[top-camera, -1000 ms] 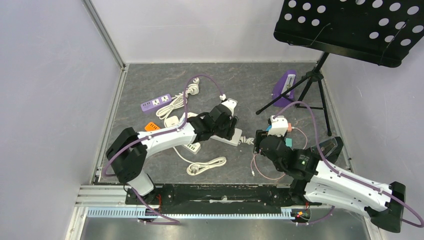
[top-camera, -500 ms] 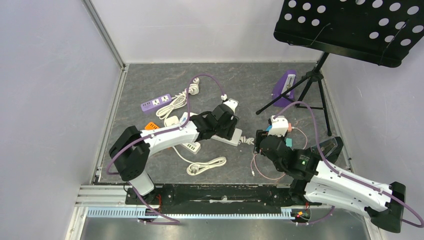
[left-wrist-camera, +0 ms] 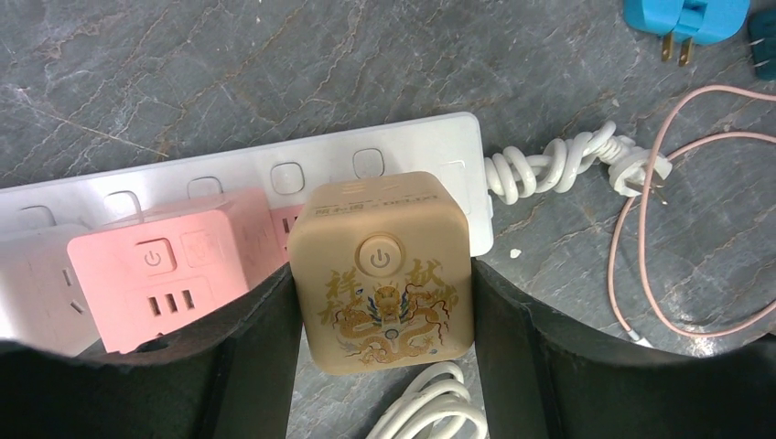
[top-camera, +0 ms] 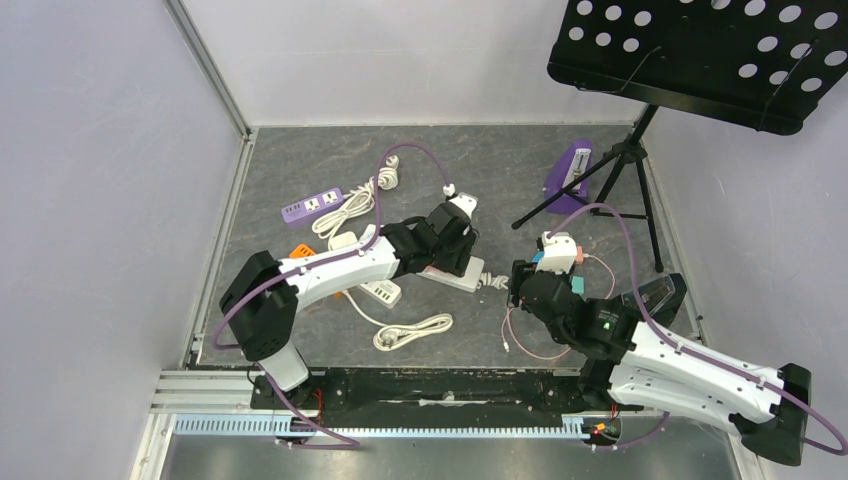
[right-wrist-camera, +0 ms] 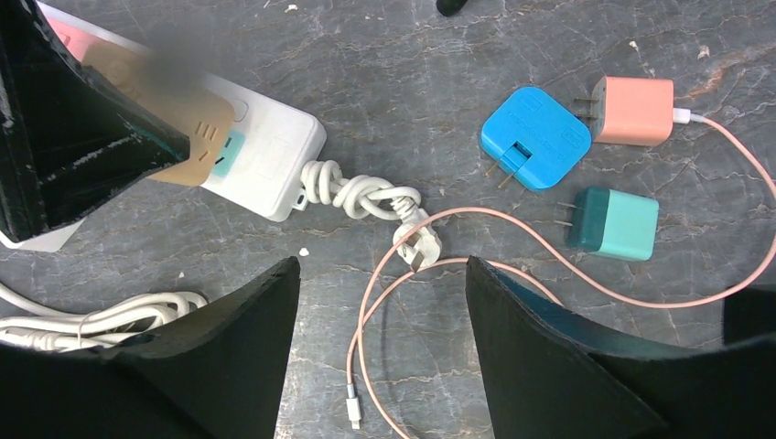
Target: Insert the plug
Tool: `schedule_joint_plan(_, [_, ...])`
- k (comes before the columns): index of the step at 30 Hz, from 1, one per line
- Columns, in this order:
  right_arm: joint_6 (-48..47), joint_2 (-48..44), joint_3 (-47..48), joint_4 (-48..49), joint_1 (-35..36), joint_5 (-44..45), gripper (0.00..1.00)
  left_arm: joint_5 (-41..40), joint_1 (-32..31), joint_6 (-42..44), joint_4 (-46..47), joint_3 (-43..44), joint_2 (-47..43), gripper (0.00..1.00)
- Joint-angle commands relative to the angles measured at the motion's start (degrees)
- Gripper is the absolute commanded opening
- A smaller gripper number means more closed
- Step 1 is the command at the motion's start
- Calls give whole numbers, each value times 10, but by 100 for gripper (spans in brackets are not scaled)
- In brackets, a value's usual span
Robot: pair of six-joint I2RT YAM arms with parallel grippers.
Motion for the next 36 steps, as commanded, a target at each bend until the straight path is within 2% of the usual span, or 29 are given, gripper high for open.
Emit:
schedule_joint_plan(1, [10, -8, -5, 5, -2, 10, 68, 0, 0, -25, -14, 43, 9, 2])
schedule_joint_plan(20, [11, -20, -13, 2, -2, 13, 69, -28, 0, -84, -86, 74, 48, 2])
schedule_joint_plan(28, [14, -20, -15, 2, -2, 9, 69, -30, 0, -80, -96, 88, 30, 2])
schedule_joint_plan(36, [15, -23, -15, 1, -2, 8, 69, -15, 1, -61, -147, 131, 43, 2])
